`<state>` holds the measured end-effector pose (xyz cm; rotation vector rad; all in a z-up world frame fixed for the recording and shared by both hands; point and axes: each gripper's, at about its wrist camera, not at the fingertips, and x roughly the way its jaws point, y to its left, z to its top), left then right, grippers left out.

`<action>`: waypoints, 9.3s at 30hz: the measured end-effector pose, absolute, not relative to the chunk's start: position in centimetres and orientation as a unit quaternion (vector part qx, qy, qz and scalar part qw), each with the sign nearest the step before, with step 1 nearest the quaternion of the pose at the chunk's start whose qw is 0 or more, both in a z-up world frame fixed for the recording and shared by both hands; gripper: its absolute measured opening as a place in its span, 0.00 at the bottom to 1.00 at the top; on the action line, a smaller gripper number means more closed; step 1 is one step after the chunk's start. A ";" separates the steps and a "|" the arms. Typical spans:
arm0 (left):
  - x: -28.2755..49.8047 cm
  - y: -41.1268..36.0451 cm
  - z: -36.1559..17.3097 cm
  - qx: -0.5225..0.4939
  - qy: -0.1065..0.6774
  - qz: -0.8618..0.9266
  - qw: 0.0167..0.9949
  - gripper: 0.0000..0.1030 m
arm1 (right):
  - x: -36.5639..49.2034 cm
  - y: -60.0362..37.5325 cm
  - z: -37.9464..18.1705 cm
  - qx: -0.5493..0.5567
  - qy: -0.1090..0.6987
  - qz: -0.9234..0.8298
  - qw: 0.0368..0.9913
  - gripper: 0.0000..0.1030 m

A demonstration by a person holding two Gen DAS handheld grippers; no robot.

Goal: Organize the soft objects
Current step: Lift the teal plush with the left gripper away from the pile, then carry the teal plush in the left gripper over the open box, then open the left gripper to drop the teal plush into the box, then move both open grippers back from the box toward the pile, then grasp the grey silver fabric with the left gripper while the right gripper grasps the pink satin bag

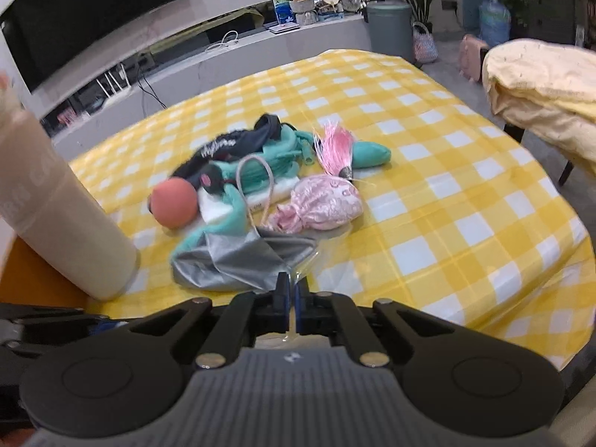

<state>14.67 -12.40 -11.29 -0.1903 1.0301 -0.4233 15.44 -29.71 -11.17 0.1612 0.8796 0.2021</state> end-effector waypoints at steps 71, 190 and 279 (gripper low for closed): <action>2.8 9.9 2.2 -0.088 0.319 0.057 0.942 0.38 | 3.9 -9.6 4.0 -0.042 0.245 0.350 0.903 0.00; 10.1 -12.8 -5.8 0.008 0.380 -0.211 0.901 0.53 | 10.2 -29.9 -6.9 -0.072 0.372 0.110 0.919 0.48; 16.4 -12.9 -10.0 -0.034 0.433 -0.086 0.897 0.02 | 24.6 -30.1 -14.1 -0.018 0.443 0.090 0.892 0.30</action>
